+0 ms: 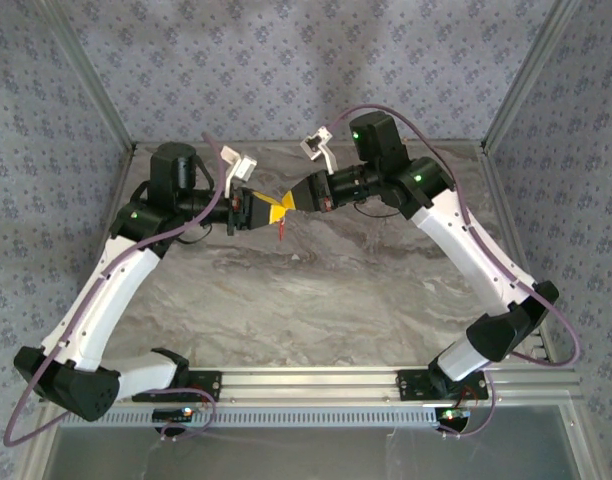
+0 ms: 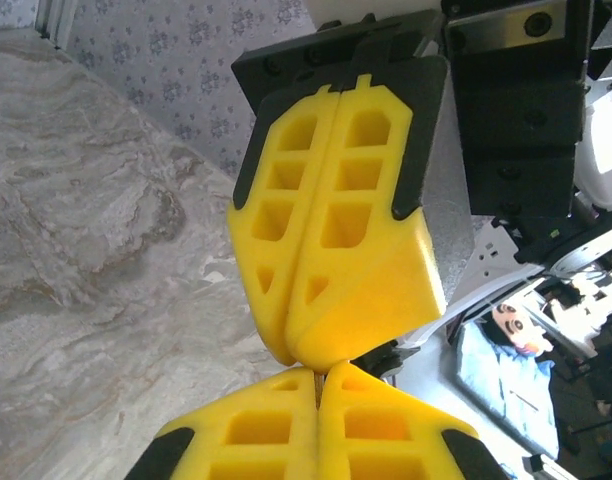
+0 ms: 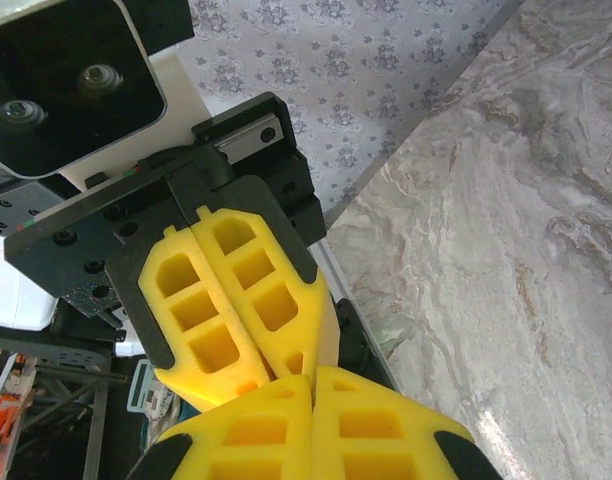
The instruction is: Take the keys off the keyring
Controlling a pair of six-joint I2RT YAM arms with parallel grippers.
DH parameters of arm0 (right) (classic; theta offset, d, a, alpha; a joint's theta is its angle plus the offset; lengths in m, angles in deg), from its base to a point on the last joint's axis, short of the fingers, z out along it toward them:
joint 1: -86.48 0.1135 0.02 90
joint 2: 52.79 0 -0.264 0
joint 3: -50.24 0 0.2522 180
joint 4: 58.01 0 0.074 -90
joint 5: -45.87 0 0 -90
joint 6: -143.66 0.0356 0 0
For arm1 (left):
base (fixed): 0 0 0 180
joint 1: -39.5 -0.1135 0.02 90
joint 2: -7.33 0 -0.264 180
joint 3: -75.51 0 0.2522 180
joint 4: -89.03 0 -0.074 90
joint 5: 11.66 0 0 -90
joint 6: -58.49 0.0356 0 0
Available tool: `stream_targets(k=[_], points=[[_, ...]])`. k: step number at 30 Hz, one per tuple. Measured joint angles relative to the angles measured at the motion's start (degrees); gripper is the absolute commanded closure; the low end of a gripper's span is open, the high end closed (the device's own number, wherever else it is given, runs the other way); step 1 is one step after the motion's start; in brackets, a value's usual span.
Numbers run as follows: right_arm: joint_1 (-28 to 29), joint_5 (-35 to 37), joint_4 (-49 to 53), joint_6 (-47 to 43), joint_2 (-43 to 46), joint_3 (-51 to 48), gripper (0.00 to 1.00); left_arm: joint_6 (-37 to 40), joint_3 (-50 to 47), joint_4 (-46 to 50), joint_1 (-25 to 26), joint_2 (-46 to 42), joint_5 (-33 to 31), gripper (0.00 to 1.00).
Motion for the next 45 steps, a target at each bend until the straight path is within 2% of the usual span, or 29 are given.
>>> stream_targets(k=[5, 6, 8, 11, 18, 24, 26, 29, 31, 39, 41, 45], points=[[-0.11, -0.33, 0.28, -0.11, -0.13, 0.33, 0.99, -0.48, 0.0, -0.33, 0.02, 0.0, 0.17, 1.0], [-0.17, -0.39, -0.02, -0.04, -0.11, 0.31, 0.9, -0.92, -0.02, -0.7, 0.02, 0.0, 0.2, 1.0], [-0.5, -0.79, -1.75, 0.52, 0.22, -0.66, 0.86, -1.84, -0.39, -2.19, 0.02, -0.02, 0.11, 1.0], [-1.22, -0.74, -6.47, 2.34, 2.14, -5.09, 0.78, -3.45, -1.53, -4.09, 0.07, -0.04, -0.15, 1.0], [-2.8, -0.72, -19.78, 6.45, 8.52, -18.14, 0.74, -6.34, -3.69, -6.67, 0.55, -0.02, -0.61, 1.0], [-2.73, 0.59, -25.99, 8.61, 10.36, -22.64, 0.66, -7.78, -3.69, -8.59, 0.55, -0.04, -2.01, 1.0], [-2.73, 1.68, -27.8, 9.09, 11.32, -24.52, 0.67, -8.04, -3.69, -8.68, 0.55, -0.04, -2.71, 1.0], [-2.73, 2.54, -30.12, 9.94, 12.81, -26.88, 0.75, -8.72, -3.76, -9.57, 0.55, -0.04, -3.21, 1.0], [-2.67, 2.71, -32.3, 10.93, 13.2, -27.89, 0.75, -9.09, -3.76, -9.77, 0.55, -0.11, -3.39, 1.0], [-1.81, 3.34, -36.04, 13.46, 13.31, -29.24, 0.61, -9.51, -3.8, -10.21, 0.55, -0.76, -4.24, 1.0], [-1.88, 3.91, -37.83, 14.23, 13.44, -30.01, 0.67, -9.51, -3.82, -10.38, 0.55, -0.76, -4.28, 1.0], [-2.43, 4.39, -39.89, 15.91, 13.73, -30.97, 0.72, -9.55, -4.76, -11.06, 0.52, -0.94, -4.72, 1.0]])
